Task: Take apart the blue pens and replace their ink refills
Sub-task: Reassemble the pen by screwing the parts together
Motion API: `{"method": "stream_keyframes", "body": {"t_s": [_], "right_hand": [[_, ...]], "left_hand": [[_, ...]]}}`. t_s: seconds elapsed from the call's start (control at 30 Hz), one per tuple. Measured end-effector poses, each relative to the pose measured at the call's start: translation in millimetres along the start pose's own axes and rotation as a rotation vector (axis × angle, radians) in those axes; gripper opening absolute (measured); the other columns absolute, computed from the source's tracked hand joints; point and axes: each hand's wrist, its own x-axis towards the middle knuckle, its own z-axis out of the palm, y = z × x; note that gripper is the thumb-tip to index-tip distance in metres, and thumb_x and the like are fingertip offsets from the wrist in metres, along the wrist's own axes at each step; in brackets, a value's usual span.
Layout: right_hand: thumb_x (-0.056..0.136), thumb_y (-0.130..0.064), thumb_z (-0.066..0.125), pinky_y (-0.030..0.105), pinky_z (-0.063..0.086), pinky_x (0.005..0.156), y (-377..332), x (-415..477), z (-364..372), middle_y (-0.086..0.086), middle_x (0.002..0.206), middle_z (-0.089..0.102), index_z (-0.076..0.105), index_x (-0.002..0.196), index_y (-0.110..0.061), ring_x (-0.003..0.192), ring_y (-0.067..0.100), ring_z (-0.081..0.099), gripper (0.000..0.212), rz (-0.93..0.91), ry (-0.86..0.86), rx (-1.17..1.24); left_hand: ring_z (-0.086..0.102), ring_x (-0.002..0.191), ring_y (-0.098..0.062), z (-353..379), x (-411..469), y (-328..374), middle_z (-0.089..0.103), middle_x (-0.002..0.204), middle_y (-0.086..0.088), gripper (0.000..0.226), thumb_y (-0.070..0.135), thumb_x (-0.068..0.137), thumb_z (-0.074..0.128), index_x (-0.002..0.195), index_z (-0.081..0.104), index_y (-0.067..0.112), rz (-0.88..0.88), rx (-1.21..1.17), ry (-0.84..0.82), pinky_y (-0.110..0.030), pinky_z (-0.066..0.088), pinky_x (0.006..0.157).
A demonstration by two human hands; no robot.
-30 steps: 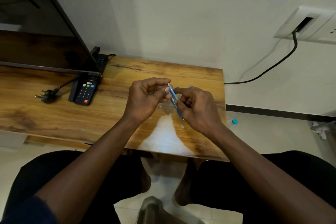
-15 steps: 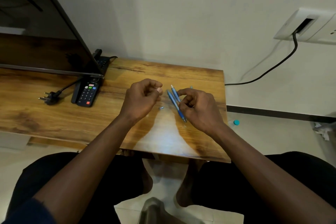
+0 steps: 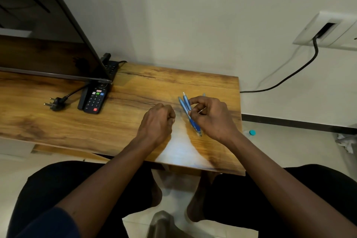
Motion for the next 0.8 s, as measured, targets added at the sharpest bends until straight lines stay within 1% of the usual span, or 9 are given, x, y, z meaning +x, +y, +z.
{"method": "stream_keyframes", "body": {"t_s": [0.1, 0.17, 0.27, 0.37, 0.47, 0.53, 0.63, 0.7, 0.8], "right_hand": [[0.093, -0.012, 0.071, 0.04, 0.063, 0.08, 3.5, 0.2, -2.3, -0.01, 0.084, 0.073, 0.072, 0.122, -0.029, 0.077, 0.009, 0.072, 0.034, 0.008, 0.004, 0.004], [0.094, -0.012, 0.07, 0.036, 0.063, 0.077, 5.6, 0.5, -3.8, -0.01, 0.084, 0.073, 0.072, 0.121, -0.03, 0.076, 0.009, 0.072, 0.033, 0.014, 0.001, 0.01], [0.094, -0.014, 0.07, 0.028, 0.061, 0.071, 9.1, 1.1, -5.5, -0.013, 0.085, 0.072, 0.072, 0.123, -0.029, 0.077, 0.005, 0.071, 0.033, 0.006, -0.003, -0.007], [0.094, -0.015, 0.069, 0.023, 0.056, 0.069, 10.2, -0.3, -6.6, -0.015, 0.088, 0.07, 0.072, 0.126, -0.03, 0.079, 0.003, 0.068, 0.035, -0.004, -0.008, -0.02], [0.095, -0.015, 0.069, 0.017, 0.052, 0.068, 8.8, -1.9, -9.0, -0.017, 0.089, 0.07, 0.072, 0.126, -0.031, 0.079, 0.0, 0.066, 0.035, -0.022, -0.011, -0.015], [0.095, -0.015, 0.069, 0.011, 0.047, 0.064, 7.8, -2.0, -9.8, -0.018, 0.086, 0.07, 0.072, 0.125, -0.031, 0.081, -0.006, 0.064, 0.034, -0.039, -0.006, -0.015], [0.095, -0.016, 0.069, 0.006, 0.044, 0.06, 5.8, -2.5, -9.7, -0.021, 0.084, 0.069, 0.072, 0.126, -0.031, 0.081, -0.011, 0.061, 0.034, -0.067, -0.007, -0.018], [0.095, -0.015, 0.069, 0.007, 0.044, 0.062, 4.4, -3.1, -9.5, -0.022, 0.083, 0.068, 0.072, 0.126, -0.031, 0.081, -0.009, 0.061, 0.035, -0.093, -0.008, -0.015], [0.094, -0.014, 0.069, 0.014, 0.047, 0.067, 3.5, -3.4, -9.2, -0.023, 0.082, 0.067, 0.073, 0.126, -0.03, 0.082, -0.004, 0.061, 0.036, -0.122, -0.002, -0.026]], "left_hand": [[0.064, 0.087, -0.007, -6.9, 4.5, 2.3, 0.069, 0.095, 0.009, 0.009, 0.015, 0.097, 0.069, 0.101, 0.069, 0.024, -0.085, -0.197, 0.034, -0.023, 0.048, 0.074], [0.068, 0.083, -0.003, -17.3, 9.6, 4.4, 0.074, 0.09, 0.008, 0.007, 0.015, 0.096, 0.073, 0.1, 0.073, 0.021, -0.171, -0.482, 0.054, -0.023, 0.056, 0.076], [0.07, 0.082, -0.01, -36.8, 13.6, 8.7, 0.079, 0.092, -0.001, 0.011, 0.01, 0.099, 0.069, 0.106, 0.076, 0.014, -0.266, -0.955, 0.031, -0.026, 0.06, 0.076], [0.066, 0.082, -0.012, -49.2, 14.8, 9.1, 0.076, 0.091, -0.002, 0.018, 0.006, 0.102, 0.063, 0.113, 0.076, 0.009, -0.265, -1.174, -0.009, -0.025, 0.059, 0.077], [0.067, 0.081, -0.01, -50.4, 15.9, 8.8, 0.076, 0.091, -0.002, 0.021, 0.003, 0.101, 0.061, 0.117, 0.074, 0.008, -0.247, -1.253, -0.042, -0.025, 0.059, 0.079], [0.068, 0.079, -0.009, -49.2, 16.1, 9.4, 0.077, 0.09, -0.002, 0.021, 0.003, 0.1, 0.064, 0.119, 0.072, 0.007, -0.24, -1.27, -0.039, -0.026, 0.06, 0.079], [0.069, 0.079, -0.009, -47.7, 15.2, 9.6, 0.078, 0.091, -0.003, 0.016, 0.004, 0.098, 0.067, 0.112, 0.073, 0.007, -0.216, -1.263, -0.032, -0.027, 0.06, 0.079], [0.069, 0.081, -0.009, -47.0, 14.6, 9.4, 0.078, 0.093, -0.005, 0.015, 0.005, 0.097, 0.068, 0.11, 0.076, 0.008, -0.198, -1.24, -0.023, -0.029, 0.06, 0.08], [0.069, 0.084, -0.011, -46.4, 13.8, 9.8, 0.077, 0.095, -0.006, 0.017, 0.005, 0.097, 0.068, 0.11, 0.077, 0.01, -0.179, -1.22, -0.021, -0.031, 0.059, 0.082]]}}
